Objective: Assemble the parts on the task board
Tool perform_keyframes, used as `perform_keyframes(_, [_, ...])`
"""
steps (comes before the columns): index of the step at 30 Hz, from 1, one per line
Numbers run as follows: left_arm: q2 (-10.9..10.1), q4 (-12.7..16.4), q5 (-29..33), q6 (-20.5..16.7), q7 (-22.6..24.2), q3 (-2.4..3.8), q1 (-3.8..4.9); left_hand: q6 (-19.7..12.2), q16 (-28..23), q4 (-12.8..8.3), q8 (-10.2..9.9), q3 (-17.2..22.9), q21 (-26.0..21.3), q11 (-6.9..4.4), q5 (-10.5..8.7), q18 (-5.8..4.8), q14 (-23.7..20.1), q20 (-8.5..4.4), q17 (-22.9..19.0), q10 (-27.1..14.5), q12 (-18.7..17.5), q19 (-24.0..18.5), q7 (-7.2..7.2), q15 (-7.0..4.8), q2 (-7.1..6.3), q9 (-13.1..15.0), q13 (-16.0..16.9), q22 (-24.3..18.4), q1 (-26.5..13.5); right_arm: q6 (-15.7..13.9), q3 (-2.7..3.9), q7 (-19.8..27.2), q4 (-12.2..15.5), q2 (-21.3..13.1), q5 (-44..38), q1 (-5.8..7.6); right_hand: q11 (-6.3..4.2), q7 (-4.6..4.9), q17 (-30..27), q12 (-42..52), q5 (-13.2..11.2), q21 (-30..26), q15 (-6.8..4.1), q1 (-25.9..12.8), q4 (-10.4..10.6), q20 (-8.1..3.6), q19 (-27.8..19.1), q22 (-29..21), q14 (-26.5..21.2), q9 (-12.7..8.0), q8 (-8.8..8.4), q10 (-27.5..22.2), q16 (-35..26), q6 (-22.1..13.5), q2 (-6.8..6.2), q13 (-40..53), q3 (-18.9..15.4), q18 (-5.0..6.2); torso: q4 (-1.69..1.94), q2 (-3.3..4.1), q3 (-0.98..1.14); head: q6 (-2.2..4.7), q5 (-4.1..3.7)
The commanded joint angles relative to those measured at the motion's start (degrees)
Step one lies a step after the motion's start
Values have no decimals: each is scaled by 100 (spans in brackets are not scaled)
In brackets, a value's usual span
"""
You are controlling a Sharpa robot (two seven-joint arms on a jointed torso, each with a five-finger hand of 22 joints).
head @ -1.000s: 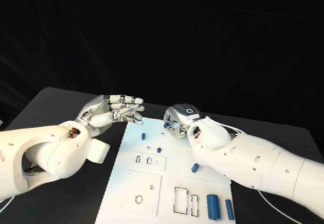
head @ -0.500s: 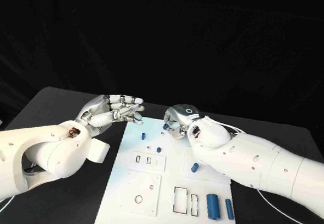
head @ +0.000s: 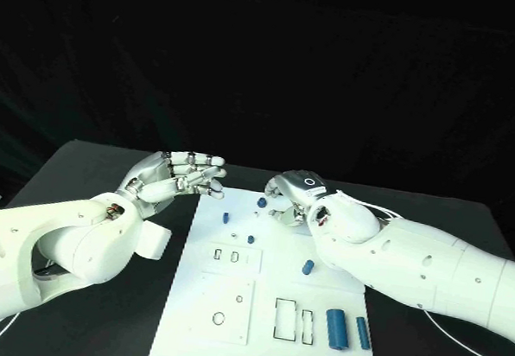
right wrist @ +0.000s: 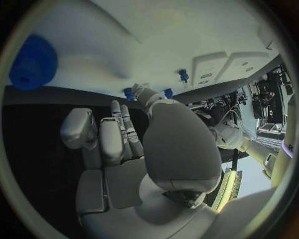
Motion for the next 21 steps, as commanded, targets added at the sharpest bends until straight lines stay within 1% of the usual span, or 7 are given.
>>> perform_keyframes(1, [-11, -2, 14, 126, 31, 5, 10, -1, 18, -19, 33, 15, 26, 3, -38, -5, -51, -3, 9, -35, -14, -36, 175, -8, 12, 8, 6, 5, -24, -281, 23, -3, 325, -323, 132, 25, -44, 25, 46, 152, 40, 95, -5, 83, 33, -26, 72, 161, 45, 10, -26, 235, 23, 84, 17, 32, 46, 41, -62, -16, 13, 31, -35])
perform_keyframes(8, [-43, -18, 15, 165, 47, 4, 10, 4, 24, -17, 40, 10, 33, -4, -39, -5, -60, 2, 15, -22, -5, -52, 159, -8, 7, 12, 10, 10, -39, -504, 71, 50, 1101, -1192, 521, 115, -180, -16, 381, 572, 51, 477, -117, 8, 201, -85, 317, 675, 138, 28, -42, 987, 265, 207, -122, 181, 272, -58, -180, -49, 47, 49, -71])
perform_keyframes(12, [-23, -33, 15, 190, 61, 4, 9, 6, 25, -18, 42, 10, 34, -7, -39, -5, -62, 3, 16, -18, -2, -57, 154, -8, 7, 13, 11, 11, -41, -383, 96, 73, 1294, -1541, 1213, 156, -329, -76, 622, 1392, 52, 691, -241, -16, 229, -197, 441, 958, 189, 41, -78, 1590, 427, 154, -281, 765, 52, -112, -210, -55, 67, 61, -109])
perform_keyframes(14, [-4, -46, 15, 205, 65, 4, 7, 6, 25, -18, 42, 10, 34, -7, -39, -5, -62, 3, 16, -18, -2, -57, 154, -8, 7, 13, 11, 11, -41, -223, 103, 62, 1273, -1645, 1523, 172, -372, -93, 694, 2592, 126, 781, -219, 64, 257, -236, 484, 1096, 198, 98, -24, 1138, 501, 110, -219, 1819, -205, -128, -226, -60, 68, 76, -120])
perform_keyframes(15, [7, -55, 15, 210, 66, 3, 6, 6, 25, -18, 42, 10, 34, -7, -39, -5, -62, 3, 16, -18, -2, -57, 154, -8, 7, 13, 11, 11, -41, -121, 106, 49, 1248, -1685, 1657, 177, -379, -56, 916, 4618, 266, 960, -226, 24, 357, -229, 588, 1331, 256, 156, 57, 847, 659, 65, -181, 3775, -473, -181, -228, -60, 67, 76, -124])
perform_keyframes(18, [25, -80, 15, 221, 68, 3, 3, 6, 25, -18, 42, 10, 34, -7, -39, -5, -62, 3, 16, -18, -2, -57, 154, -8, 7, 13, 11, 11, -41, 174, 110, 3, 1169, -1775, 1893, 187, -257, -24, 1655, 6920, 355, 1291, -174, 101, 550, -145, 772, 1765, 364, 202, 140, 1651, 1016, -104, -96, 6469, -721, -270, -225, -55, 68, 65, -135])
perform_keyframes(21, [28, -104, 15, 200, 83, 2, 1, -2, 27, -18, 40, 3, 36, -9, -40, -4, -75, 6, 19, -24, -5, -73, 148, -9, -3, 14, 11, 13, -53, 374, 112, -46, 1077, -1804, 1975, 191, -208, 19, 2169, 7486, 350, 1468, -132, 136, 674, -97, 873, 1991, 446, 211, 161, 2007, 1234, -221, -40, 7204, -886, -319, -225, -51, 76, 48, -124])
